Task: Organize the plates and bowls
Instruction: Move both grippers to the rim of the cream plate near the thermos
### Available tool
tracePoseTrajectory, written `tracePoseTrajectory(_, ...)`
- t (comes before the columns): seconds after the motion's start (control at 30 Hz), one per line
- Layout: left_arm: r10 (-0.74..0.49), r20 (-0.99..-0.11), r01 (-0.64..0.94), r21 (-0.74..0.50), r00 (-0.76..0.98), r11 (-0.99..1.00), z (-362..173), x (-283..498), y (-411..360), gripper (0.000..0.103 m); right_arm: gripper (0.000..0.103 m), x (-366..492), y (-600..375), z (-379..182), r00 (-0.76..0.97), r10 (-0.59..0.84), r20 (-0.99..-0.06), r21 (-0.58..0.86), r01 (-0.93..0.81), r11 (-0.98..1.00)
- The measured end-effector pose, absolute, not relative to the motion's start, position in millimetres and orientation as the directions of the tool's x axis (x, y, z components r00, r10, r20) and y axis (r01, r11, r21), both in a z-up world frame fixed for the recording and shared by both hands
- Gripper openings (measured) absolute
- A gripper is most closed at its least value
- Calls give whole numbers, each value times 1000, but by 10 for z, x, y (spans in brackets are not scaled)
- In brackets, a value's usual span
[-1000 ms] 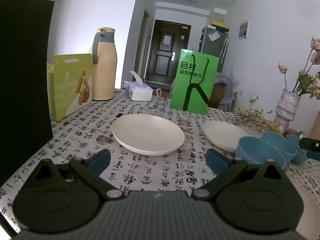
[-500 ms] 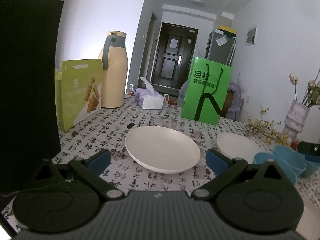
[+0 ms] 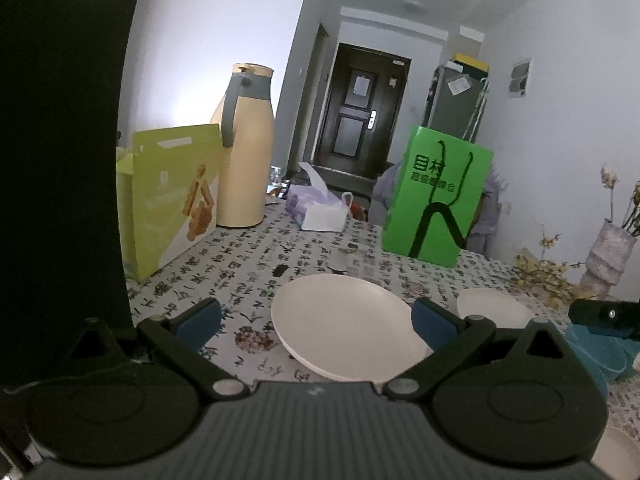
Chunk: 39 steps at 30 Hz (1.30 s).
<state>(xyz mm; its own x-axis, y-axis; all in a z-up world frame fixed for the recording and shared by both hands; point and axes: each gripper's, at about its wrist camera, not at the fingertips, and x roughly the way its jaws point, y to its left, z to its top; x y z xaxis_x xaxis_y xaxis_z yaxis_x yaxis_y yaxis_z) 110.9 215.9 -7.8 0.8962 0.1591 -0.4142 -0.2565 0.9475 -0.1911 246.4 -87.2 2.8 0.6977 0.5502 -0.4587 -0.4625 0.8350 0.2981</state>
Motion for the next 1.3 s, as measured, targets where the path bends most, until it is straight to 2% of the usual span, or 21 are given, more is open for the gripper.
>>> tracePoseTrajectory(0.8,216,-498,-353,-200,840,914,-144,1859,2495,103,103,3391,-23,-55,637,540,-550,277,-471,838)
tracePoseTrajectory(1.3,199,-569,-400,-254,798,880,-382,2364,2678,103,102,3813,260,-446,577,503,-643,265,-448,853)
